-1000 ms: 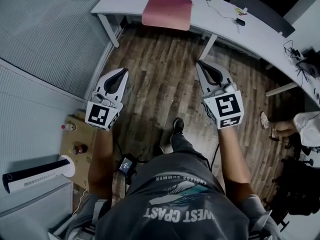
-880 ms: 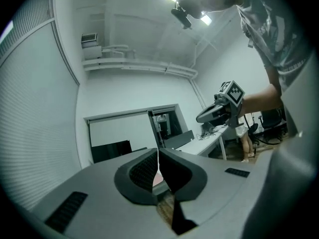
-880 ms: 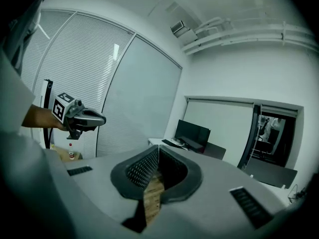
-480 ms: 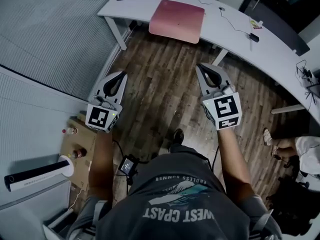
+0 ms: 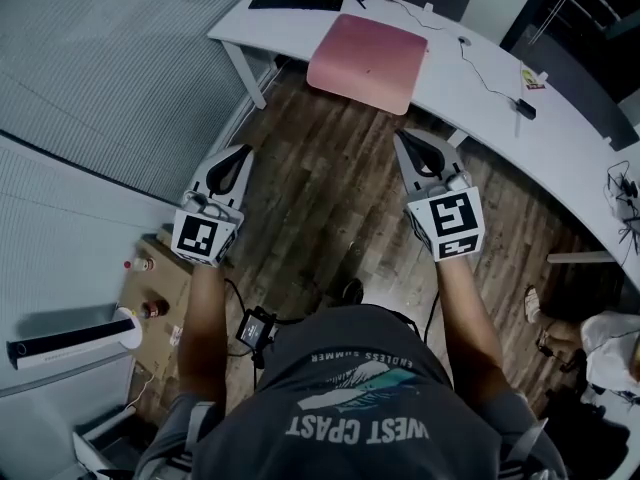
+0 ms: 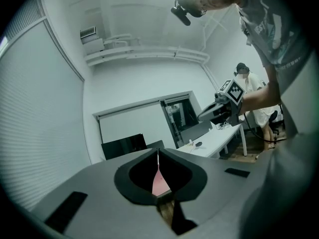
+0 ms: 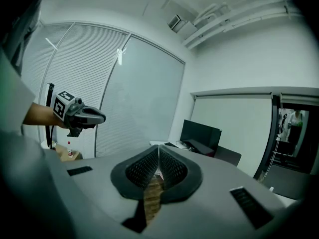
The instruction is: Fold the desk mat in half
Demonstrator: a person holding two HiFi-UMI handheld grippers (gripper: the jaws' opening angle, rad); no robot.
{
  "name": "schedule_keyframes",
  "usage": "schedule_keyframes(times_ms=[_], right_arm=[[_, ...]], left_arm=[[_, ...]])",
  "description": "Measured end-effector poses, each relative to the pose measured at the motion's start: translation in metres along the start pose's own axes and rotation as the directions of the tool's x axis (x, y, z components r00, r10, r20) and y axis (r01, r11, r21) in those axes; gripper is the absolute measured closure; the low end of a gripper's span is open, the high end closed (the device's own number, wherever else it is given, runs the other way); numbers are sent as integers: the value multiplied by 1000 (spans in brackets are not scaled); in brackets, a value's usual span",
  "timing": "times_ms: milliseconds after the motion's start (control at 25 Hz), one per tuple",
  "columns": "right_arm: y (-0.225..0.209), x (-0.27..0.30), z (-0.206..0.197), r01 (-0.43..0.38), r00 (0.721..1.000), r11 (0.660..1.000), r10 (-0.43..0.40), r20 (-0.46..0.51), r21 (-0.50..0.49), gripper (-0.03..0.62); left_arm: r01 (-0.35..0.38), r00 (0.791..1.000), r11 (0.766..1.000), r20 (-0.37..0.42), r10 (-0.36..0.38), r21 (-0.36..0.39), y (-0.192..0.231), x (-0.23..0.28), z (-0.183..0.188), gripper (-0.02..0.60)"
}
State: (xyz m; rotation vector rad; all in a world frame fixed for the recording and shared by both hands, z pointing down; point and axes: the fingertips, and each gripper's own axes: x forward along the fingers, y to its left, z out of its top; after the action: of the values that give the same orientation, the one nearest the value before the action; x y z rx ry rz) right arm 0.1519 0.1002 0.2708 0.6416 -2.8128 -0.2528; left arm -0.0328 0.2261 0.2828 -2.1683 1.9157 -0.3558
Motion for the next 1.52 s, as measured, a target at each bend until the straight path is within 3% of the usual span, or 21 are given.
schedule_keyframes(times_ms=[360, 640, 960, 1280, 1520], right_arm=[[-40, 28, -21, 7, 1000, 999, -7, -18, 37, 566], [-65, 61, -34, 92, 993, 995, -89, -75, 32, 566], [-98, 112, -33, 230, 966, 972, -223, -134, 41, 566], [-110, 163, -38, 296, 941, 955, -286, -179, 30, 566], [-114, 192, -47, 315, 927, 949, -308, -212, 0, 566]], left_arm=[[36, 999, 999, -29, -36, 20, 8, 50, -10, 558], [118, 993, 993, 2, -118, -6, 43, 108, -38, 558], [259, 964, 966, 55, -259, 14, 94, 194, -58, 558], [351, 935, 936, 43, -352, 32, 138, 247, -96, 558], [406, 912, 909, 14, -409, 88, 155, 274, -121, 558]])
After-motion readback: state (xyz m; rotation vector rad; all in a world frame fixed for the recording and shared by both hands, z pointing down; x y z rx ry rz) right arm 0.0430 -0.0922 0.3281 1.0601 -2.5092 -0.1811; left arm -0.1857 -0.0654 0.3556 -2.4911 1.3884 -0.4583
